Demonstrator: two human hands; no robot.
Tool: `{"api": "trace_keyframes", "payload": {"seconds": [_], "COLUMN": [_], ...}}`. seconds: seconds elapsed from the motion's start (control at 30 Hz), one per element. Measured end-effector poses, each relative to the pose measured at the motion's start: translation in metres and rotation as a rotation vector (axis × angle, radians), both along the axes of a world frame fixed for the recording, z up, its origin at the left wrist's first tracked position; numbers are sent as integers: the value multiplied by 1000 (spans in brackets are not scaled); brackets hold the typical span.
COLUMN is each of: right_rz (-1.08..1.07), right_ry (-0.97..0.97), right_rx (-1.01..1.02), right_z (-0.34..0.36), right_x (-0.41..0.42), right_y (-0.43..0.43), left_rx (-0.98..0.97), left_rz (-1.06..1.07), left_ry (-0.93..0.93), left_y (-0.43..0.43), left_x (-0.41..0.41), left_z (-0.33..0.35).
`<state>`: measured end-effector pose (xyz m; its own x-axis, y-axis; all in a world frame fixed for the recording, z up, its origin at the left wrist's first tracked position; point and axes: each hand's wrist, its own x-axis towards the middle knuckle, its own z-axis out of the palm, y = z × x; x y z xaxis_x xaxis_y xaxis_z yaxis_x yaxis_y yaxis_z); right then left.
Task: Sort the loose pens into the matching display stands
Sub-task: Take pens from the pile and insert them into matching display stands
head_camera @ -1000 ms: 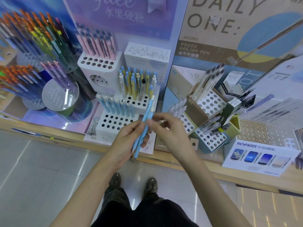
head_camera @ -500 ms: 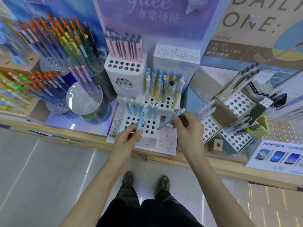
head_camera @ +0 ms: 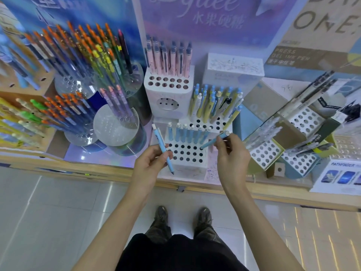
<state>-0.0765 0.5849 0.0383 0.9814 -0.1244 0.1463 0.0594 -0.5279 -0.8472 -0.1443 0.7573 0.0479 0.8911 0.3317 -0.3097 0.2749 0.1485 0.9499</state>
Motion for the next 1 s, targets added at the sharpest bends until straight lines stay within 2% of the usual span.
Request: {"api": "trace_keyframes", "payload": {"seconds": [0.17,0.33,0.57,0.7,1.0], "right_rz": [17,157,53,148,151], "right_ry": [-34,-29,-79,-40,91], "right_rx": [-75,-159,-190,-206,-159], "right_z": [-9,-5,-9,-22,-20], "right_x": [4,12,14,5,9], "right_y": [3,7,-3,2,2], "left_rx": [-32,-5,99,175,308], "left_rz": [-1,2,14,73,75], "left_ry": [-13,-4,-25,-19,-11], "left_y": [2,5,-3,-15,-50], "left_x": [10,18,32,41,60], "left_z": [3,0,-7,-12,-29]}}
